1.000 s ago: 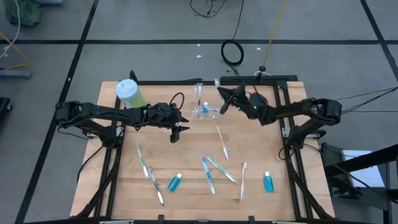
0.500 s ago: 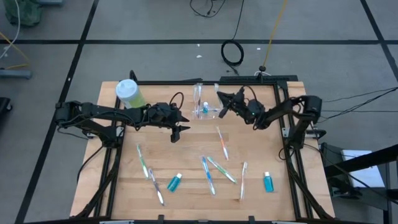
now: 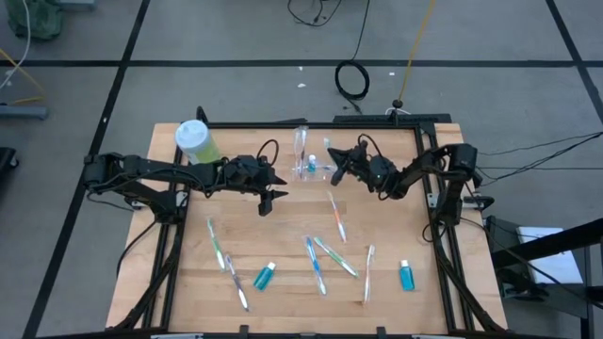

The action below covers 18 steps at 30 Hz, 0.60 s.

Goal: Pick & Place toothbrushing station
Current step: Put the top green toothbrush into the transparent organizer

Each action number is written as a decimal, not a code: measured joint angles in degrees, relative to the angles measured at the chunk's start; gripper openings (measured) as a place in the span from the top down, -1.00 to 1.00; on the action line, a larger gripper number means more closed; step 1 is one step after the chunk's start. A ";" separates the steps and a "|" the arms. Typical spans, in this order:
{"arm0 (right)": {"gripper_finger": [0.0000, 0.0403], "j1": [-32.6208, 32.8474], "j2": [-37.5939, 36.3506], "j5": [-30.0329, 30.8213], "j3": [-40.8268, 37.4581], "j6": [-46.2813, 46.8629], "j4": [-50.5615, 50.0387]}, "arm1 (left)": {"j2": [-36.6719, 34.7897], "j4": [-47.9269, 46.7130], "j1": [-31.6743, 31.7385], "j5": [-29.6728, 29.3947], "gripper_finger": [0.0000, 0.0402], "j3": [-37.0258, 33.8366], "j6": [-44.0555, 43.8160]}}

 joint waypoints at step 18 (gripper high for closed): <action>0.86 2.48 0.02 0.11 -4.02 -7.27 2.83 | 0.00 -0.28 0.00 0.00 0.19 0.00 -0.36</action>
